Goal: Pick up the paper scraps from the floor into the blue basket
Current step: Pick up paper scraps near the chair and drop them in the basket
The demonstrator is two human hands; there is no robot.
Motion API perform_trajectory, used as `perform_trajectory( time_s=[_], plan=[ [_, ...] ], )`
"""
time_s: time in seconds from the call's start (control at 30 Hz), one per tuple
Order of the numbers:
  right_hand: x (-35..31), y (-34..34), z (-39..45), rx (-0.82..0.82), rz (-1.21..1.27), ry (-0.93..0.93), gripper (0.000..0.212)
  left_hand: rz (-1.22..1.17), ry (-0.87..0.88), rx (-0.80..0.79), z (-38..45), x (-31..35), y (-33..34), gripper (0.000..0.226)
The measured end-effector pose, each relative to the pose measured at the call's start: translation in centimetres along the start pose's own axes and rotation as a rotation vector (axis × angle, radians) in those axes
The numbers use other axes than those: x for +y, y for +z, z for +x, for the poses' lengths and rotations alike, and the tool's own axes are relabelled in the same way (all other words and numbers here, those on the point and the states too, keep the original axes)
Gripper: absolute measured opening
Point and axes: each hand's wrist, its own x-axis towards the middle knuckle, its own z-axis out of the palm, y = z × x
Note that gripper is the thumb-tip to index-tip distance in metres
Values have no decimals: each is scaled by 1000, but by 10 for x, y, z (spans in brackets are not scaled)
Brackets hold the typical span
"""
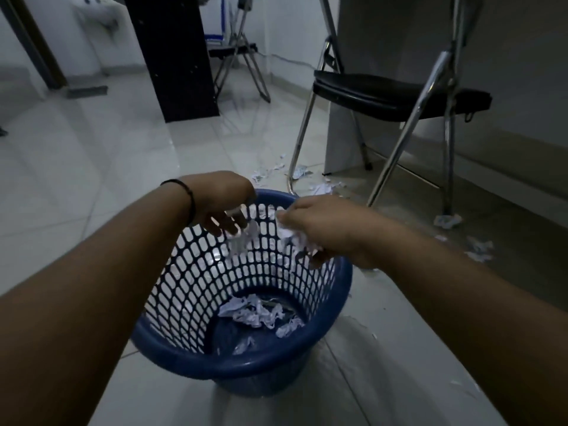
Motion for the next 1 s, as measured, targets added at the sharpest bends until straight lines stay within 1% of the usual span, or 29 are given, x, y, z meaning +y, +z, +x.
perform_trajectory(
  time_s=[0.03,0.1,0.13,0.2,0.23,0.27,0.33,0.4,0.47,0.53,0.63,0.7,0.8,0.9,1.0],
  plan=[
    [-1,3,3,-19,24,19,24,55,4,10,1,-1,-1,21],
    [-1,8,11,-49,-6,42,25,175,16,39,7,-5,-3,19],
    [0,9,14,-65,-43,57,30,249,31,54,9,-7,-3,20],
    [1,10,20,-97,-110,100,46,371,72,94,12,-9,-4,22],
    [2,11,22,-106,-149,108,50,414,103,123,14,-10,-5,23],
    [2,10,24,-102,-204,94,49,440,137,157,16,-10,-5,23],
    [2,10,28,-63,-343,32,37,440,195,221,20,-9,-4,23],
    [0,9,34,-44,-418,-5,28,424,245,275,24,-7,-3,23],
    [-2,10,44,-52,-461,-14,21,414,282,292,29,-7,-4,23],
    [-8,10,54,-40,-556,-27,15,400,321,290,36,-7,-5,22],
    [-22,2,65,49,-692,-80,16,325,385,283,39,-1,-8,24],
    [-31,-6,64,113,-747,-86,18,256,416,289,37,8,-8,19],
    [-28,-20,54,232,-810,-129,21,177,443,358,28,21,-2,16],
    [-6,-48,37,352,-822,-197,17,179,483,372,20,42,14,23],
    [32,-80,16,498,-821,-264,12,253,556,416,11,61,37,36]
  ],
)
